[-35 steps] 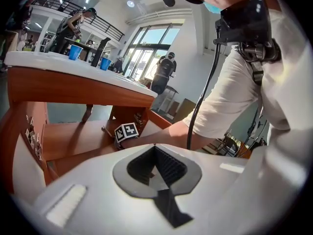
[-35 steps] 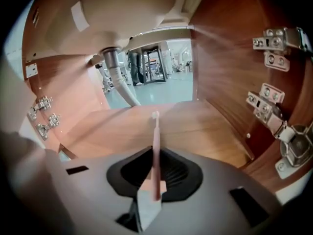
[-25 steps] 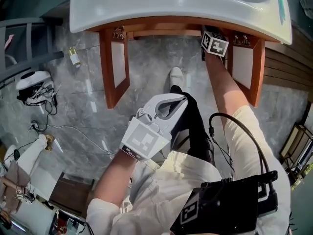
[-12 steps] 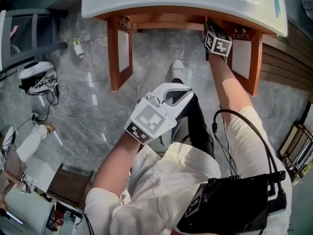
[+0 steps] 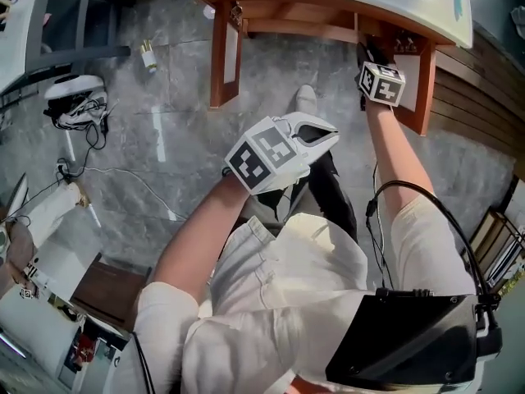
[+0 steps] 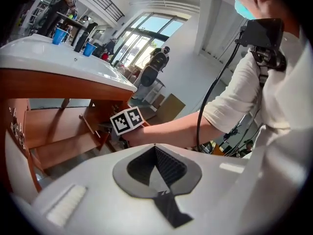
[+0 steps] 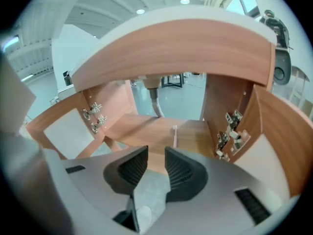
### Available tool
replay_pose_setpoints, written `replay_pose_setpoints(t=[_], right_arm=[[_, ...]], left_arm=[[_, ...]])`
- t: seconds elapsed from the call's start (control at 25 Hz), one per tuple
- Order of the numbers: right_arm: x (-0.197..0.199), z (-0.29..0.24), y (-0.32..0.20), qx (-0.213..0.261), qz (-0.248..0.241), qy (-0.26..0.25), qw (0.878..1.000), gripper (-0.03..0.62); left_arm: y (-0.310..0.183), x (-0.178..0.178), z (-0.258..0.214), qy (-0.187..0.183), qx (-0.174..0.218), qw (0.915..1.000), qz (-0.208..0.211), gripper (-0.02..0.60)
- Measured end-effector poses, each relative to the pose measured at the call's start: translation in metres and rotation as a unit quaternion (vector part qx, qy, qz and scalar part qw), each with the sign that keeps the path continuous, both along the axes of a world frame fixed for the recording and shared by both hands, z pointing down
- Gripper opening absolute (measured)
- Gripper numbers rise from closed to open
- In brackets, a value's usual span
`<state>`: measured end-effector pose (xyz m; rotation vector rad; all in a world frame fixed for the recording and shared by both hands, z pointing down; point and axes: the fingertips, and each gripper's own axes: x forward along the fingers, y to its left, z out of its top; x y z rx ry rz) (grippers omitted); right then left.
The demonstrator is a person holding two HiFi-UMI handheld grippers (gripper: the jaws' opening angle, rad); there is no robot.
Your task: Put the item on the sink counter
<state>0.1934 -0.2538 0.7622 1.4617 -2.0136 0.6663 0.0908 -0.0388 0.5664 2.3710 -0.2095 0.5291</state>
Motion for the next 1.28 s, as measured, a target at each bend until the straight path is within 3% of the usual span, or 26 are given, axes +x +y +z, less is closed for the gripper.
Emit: replay_pose_setpoints(t=[0.24,0.44,0.72,0.84,1.0,1.28], right_arm=[[-0.029,-0.066,0.063,-0.009,-0.045,-0.003,0.999,0.103],[-0.05,-0.132,0.111,-0.003,-0.075,-0.014,0.997,0.097],[-0.102,-0.248,0.155,0.038,-0.159,-0.036,0.986,0.08],[-0.119,-0.294,0.159,0.06,-0.178,-0.045,0.981,0.08],[-0.136,-0.334,0.151,0.086,-0.205,-0.047,0.974,0.08],[-0.16,-0.36,0.058,0.136,-0.264,-0.036,0.954,0.08]], left_arm=[[0.034,-0.015,-0.039,-0.014,-0.028,0.9992,0.025,0.005],[0.063,-0.035,-0.052,-0.055,-0.067,0.9956,0.036,0.005],[0.083,-0.074,-0.099,-0.07,-0.035,0.9969,-0.012,0.005],[0.087,-0.087,-0.112,-0.08,-0.034,0.9957,-0.032,0.005],[0.097,-0.094,-0.105,-0.112,-0.065,0.9915,-0.017,0.005],[0.05,-0.097,-0.093,-0.146,-0.074,0.986,-0.031,0.005]])
